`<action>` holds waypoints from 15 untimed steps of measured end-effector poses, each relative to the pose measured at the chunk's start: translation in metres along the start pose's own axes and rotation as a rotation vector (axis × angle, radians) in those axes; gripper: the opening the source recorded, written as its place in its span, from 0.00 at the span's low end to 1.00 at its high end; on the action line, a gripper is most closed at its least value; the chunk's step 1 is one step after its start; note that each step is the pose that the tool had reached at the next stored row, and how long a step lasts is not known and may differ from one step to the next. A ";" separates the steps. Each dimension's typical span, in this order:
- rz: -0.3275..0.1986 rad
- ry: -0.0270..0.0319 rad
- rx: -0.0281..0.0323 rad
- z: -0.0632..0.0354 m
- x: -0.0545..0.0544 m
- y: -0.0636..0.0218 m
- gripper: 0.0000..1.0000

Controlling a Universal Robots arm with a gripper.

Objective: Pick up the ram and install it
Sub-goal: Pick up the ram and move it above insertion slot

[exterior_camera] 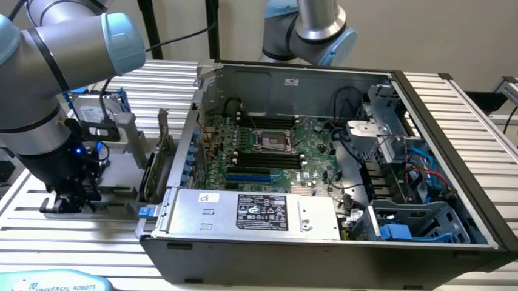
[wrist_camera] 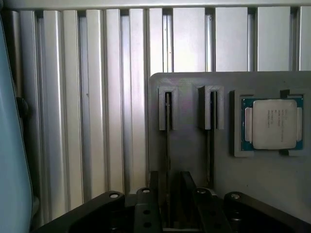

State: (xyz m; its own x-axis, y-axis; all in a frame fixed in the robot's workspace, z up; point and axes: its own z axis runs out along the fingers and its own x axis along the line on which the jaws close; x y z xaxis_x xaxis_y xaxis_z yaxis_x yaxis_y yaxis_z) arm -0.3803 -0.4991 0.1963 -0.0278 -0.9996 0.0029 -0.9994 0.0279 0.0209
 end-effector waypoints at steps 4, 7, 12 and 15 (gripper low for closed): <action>0.000 -0.0001 0.0001 0.0001 -0.001 0.0002 0.21; 0.000 -0.0001 0.0001 0.0001 -0.001 0.0003 0.21; 0.000 0.0000 0.0000 0.0000 -0.001 0.0003 0.13; 0.000 0.0000 0.0001 0.0000 -0.001 0.0003 0.13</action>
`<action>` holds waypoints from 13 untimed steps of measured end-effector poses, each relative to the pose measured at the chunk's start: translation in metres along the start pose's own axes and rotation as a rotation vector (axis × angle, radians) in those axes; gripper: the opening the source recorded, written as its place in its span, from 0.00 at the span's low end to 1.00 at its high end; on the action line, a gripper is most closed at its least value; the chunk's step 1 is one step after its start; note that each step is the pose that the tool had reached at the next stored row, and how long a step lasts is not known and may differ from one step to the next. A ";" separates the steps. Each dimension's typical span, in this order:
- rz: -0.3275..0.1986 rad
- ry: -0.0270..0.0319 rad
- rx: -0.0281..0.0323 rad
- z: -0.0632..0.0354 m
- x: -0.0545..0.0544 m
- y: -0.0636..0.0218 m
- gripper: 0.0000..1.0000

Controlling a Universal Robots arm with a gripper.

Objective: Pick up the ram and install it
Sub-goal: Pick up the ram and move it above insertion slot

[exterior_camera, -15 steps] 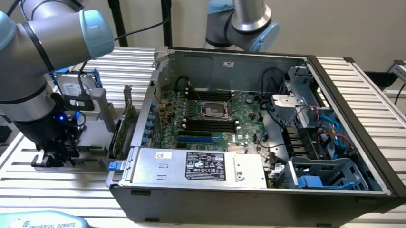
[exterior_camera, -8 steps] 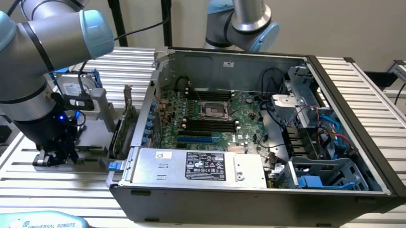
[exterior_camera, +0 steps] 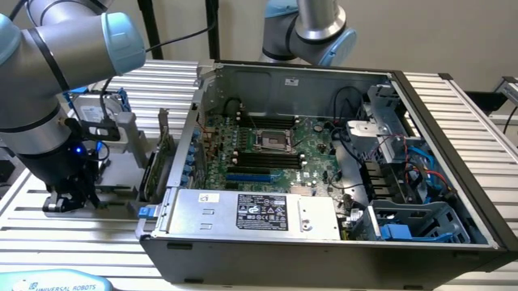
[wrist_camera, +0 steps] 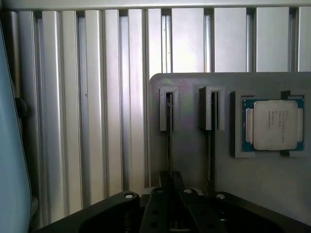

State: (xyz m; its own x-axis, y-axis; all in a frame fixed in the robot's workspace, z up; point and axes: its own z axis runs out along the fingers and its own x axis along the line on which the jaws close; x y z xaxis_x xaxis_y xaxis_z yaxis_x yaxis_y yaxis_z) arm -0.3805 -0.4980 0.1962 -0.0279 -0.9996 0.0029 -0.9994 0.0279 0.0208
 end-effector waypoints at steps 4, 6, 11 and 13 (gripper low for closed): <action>0.000 0.0000 0.0000 0.0000 0.000 0.0000 0.13; 0.000 -0.0001 0.0001 0.0000 0.000 0.0000 0.13; -0.001 0.0000 0.0001 0.0000 0.001 -0.0001 0.13; -0.001 0.0000 0.0001 0.0000 0.001 -0.0001 0.13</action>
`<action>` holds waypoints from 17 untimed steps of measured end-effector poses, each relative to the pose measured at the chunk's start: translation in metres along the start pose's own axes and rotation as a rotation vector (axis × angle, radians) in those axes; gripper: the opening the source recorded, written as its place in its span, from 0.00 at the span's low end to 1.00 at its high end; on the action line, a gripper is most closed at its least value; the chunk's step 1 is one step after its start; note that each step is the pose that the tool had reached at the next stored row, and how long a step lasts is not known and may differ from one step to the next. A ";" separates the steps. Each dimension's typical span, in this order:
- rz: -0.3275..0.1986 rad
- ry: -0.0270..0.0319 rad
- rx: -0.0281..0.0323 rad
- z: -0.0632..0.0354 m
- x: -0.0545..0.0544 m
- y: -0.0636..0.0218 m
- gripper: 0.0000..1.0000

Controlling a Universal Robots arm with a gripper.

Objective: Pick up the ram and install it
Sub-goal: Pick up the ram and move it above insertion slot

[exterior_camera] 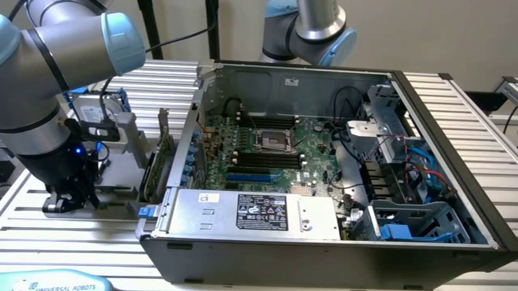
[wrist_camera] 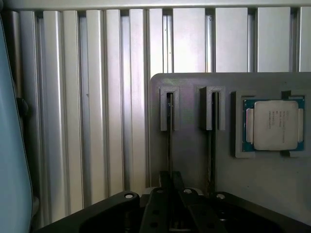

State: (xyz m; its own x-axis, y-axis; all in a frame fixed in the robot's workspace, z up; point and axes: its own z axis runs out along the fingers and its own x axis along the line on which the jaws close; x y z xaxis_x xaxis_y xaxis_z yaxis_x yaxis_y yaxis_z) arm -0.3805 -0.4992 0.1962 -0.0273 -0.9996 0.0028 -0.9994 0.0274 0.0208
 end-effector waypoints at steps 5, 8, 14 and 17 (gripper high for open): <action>0.000 -0.0005 0.0001 -0.0004 0.000 0.0000 0.13; 0.000 -0.0009 -0.0001 -0.0024 0.000 0.0001 0.13; -0.001 -0.0021 -0.0001 -0.0117 0.000 0.0003 0.13; -0.001 -0.0026 -0.0001 -0.0212 0.000 0.0005 0.13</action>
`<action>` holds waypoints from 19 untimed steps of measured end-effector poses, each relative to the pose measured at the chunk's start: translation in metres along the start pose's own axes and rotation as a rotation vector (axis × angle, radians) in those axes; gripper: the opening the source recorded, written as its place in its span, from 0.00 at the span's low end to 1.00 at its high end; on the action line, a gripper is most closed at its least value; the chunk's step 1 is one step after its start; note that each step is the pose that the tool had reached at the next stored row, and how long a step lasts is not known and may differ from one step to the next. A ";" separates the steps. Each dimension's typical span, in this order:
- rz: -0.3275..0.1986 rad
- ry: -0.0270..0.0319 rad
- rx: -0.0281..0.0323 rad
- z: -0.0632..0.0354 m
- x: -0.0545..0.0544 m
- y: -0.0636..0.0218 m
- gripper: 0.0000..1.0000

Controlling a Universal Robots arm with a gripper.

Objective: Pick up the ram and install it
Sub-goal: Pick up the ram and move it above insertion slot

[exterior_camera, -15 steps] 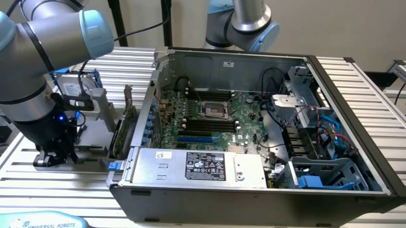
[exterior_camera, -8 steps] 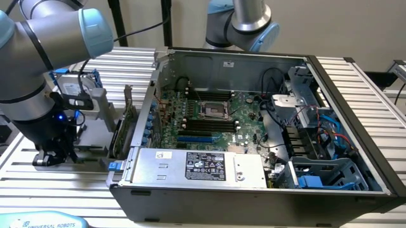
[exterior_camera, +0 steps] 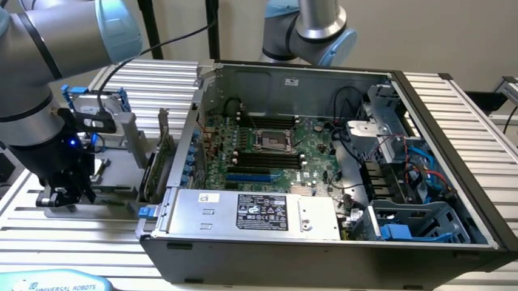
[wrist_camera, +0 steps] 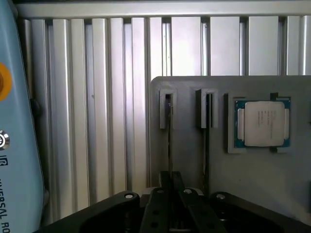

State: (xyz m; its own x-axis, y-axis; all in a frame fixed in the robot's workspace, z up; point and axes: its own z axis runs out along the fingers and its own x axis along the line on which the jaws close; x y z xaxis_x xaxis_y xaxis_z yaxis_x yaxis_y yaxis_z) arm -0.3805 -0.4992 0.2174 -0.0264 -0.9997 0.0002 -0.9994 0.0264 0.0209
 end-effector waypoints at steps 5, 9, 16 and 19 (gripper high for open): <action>-0.001 -0.0003 -0.0010 -0.0210 0.000 0.0003 0.13; -0.003 -0.0002 -0.0024 -0.0393 0.000 0.0004 0.13; -0.009 -0.0014 -0.0029 -0.0713 0.000 -0.0018 0.13; -0.012 -0.0023 -0.0030 -0.0846 0.000 -0.0031 0.13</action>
State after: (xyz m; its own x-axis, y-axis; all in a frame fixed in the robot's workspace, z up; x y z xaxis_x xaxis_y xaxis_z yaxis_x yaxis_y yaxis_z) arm -0.3757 -0.4993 0.3019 -0.0150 -0.9999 -0.0023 -0.9996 0.0149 0.0238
